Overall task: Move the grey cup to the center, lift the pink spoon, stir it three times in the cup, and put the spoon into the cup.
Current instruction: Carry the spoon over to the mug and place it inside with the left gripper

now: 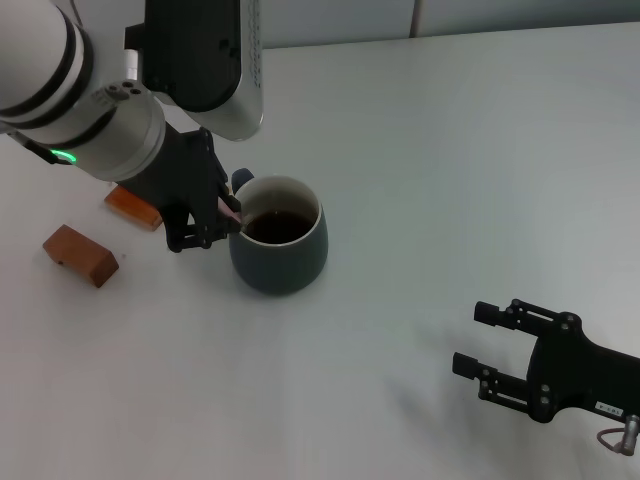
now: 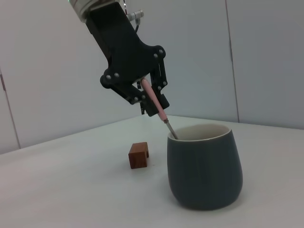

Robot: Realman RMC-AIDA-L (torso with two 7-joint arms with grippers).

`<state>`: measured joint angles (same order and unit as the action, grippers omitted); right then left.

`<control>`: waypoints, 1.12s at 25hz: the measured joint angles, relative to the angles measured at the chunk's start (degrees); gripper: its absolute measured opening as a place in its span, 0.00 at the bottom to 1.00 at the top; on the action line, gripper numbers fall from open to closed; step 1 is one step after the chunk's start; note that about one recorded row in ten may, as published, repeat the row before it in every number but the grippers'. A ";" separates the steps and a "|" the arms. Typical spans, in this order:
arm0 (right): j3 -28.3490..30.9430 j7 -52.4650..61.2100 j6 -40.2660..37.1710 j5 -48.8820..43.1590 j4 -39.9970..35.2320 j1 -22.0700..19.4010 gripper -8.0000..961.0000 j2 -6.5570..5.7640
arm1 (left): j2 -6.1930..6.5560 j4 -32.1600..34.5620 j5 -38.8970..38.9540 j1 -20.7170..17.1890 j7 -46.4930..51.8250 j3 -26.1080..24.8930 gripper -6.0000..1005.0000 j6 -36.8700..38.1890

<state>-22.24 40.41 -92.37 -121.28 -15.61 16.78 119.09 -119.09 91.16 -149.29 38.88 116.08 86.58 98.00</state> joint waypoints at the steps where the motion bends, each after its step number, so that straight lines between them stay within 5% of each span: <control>1: 0.00 0.00 0.00 0.00 0.03 0.00 0.73 0.00 | 0.00 0.00 0.48 0.00 -0.01 0.06 0.13 -0.08; 13: 0.00 0.00 -0.01 0.00 0.14 0.15 0.73 0.00 | 0.00 -1.76 1.91 0.46 0.02 1.25 0.13 -6.38; 28: 0.00 0.00 -0.01 0.00 0.14 0.27 0.73 -0.09 | 0.00 -1.45 -0.23 1.66 0.70 0.01 0.13 -1.97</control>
<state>-22.24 40.41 -92.37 -121.29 -15.46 17.05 119.00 -119.09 89.70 -149.52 40.54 116.78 86.59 96.02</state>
